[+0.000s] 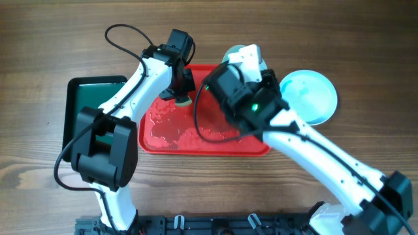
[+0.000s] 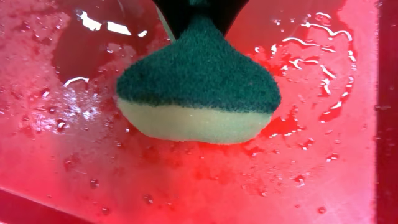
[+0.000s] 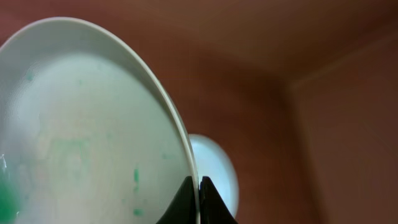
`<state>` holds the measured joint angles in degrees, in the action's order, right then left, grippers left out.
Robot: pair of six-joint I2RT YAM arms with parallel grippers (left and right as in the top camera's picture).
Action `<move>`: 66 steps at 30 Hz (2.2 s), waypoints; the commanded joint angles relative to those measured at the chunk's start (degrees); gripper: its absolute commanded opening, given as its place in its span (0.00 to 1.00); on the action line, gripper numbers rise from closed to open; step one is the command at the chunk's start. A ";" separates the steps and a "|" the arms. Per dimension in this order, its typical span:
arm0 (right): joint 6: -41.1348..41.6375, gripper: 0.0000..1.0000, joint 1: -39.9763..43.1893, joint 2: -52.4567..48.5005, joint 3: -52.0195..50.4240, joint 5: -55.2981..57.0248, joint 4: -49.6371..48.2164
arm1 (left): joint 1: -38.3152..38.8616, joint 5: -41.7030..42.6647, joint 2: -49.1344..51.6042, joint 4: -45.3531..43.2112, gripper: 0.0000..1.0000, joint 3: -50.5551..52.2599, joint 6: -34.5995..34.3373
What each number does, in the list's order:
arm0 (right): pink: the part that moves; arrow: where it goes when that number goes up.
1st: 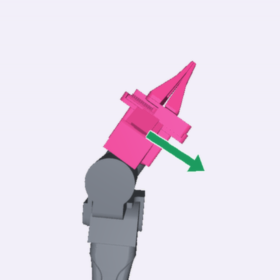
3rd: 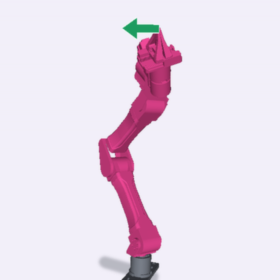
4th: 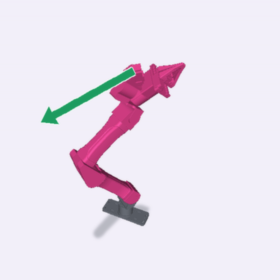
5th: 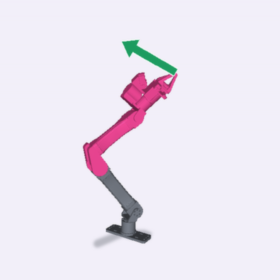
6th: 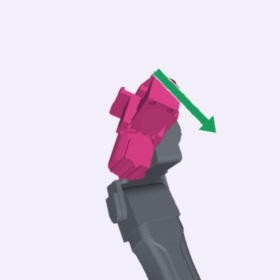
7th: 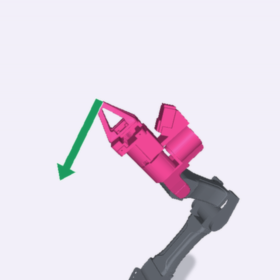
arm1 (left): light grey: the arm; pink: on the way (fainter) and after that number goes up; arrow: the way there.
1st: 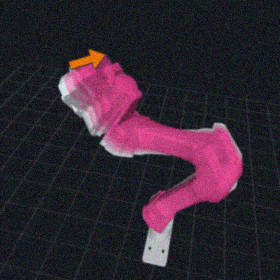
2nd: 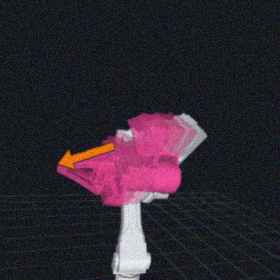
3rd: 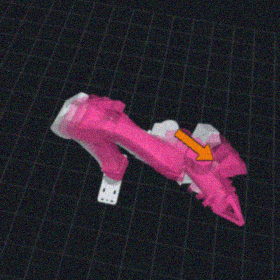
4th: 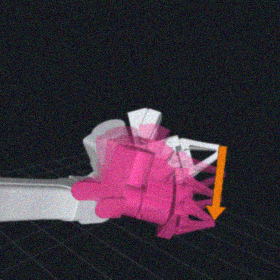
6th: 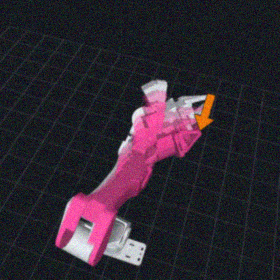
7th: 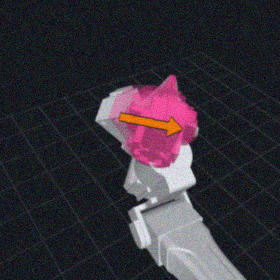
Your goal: Clean dirty plates on tray and stack at the side
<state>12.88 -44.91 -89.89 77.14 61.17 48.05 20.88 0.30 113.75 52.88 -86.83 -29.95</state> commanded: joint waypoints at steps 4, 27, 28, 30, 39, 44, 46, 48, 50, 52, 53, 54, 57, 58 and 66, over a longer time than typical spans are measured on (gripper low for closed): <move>-22.58 0.04 -6.69 0.44 0.22 25.86 -9.25 | -0.17 1.79 -1.25 -0.35 0.04 -1.05 -0.96; -6.56 0.04 -4.28 0.44 -0.02 -9.90 0.09 | -0.17 1.77 -1.25 -0.35 0.04 -1.05 -0.94; -2.43 0.04 -2.54 0.44 -0.02 -13.86 2.29 | -0.17 1.79 -1.25 -0.35 0.04 -1.05 -0.94; 2.47 0.04 5.07 0.44 -0.02 -25.53 6.14 | -0.17 1.79 -1.25 -0.33 0.04 -1.05 -0.94; 2.40 0.04 49.55 0.17 -6.56 -59.63 1.86 | -0.17 1.60 -1.25 -0.35 0.04 -1.05 -0.52; 6.91 0.04 59.65 0.09 -16.50 -59.63 -7.30 | -0.17 1.62 -1.25 -0.33 0.04 -1.05 -0.52; 6.86 0.06 60.30 0.09 -20.41 -59.63 -11.63 | -0.17 1.62 -1.25 -0.35 0.04 -1.05 -0.52; 7.50 0.36 60.19 0.09 -21.77 -60.28 -13.31 | -0.17 1.60 -1.25 -0.35 0.04 -1.05 -0.50; 7.93 0.57 60.19 0.11 -21.88 -65.11 -15.02 | -0.22 1.55 -1.29 -0.37 0.04 -1.16 -0.24; 3.76 0.71 60.19 0.11 -21.51 -75.73 -17.05 | -1.01 1.60 -1.90 1.05 0.04 -2.67 1.27; 3.41 0.73 60.00 0.11 -20.50 -79.08 -16.72 | -2.03 1.60 -2.97 3.10 0.04 -4.28 2.27; 3.15 0.73 59.52 0.17 -19.30 -79.82 -15.65 | -3.10 1.22 -4.22 5.14 0.04 -5.70 2.80; -0.42 0.73 54.84 0.33 -12.46 -80.37 -8.70 | -7.61 -4.48 -10.03 13.31 0.04 -8.98 2.75; -1.09 0.75 52.74 0.33 -10.27 -80.08 -6.78 | -9.25 -6.29 -11.96 15.50 0.04 -8.98 2.73; -0.92 0.88 34.84 0.26 -6.64 -72.98 -7.48 | -27.56 -9.55 -15.34 20.90 0.04 -0.44 13.55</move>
<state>12.82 -6.92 -89.78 69.58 -15.84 40.95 -2.50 -7.90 97.60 77.01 -92.99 -24.73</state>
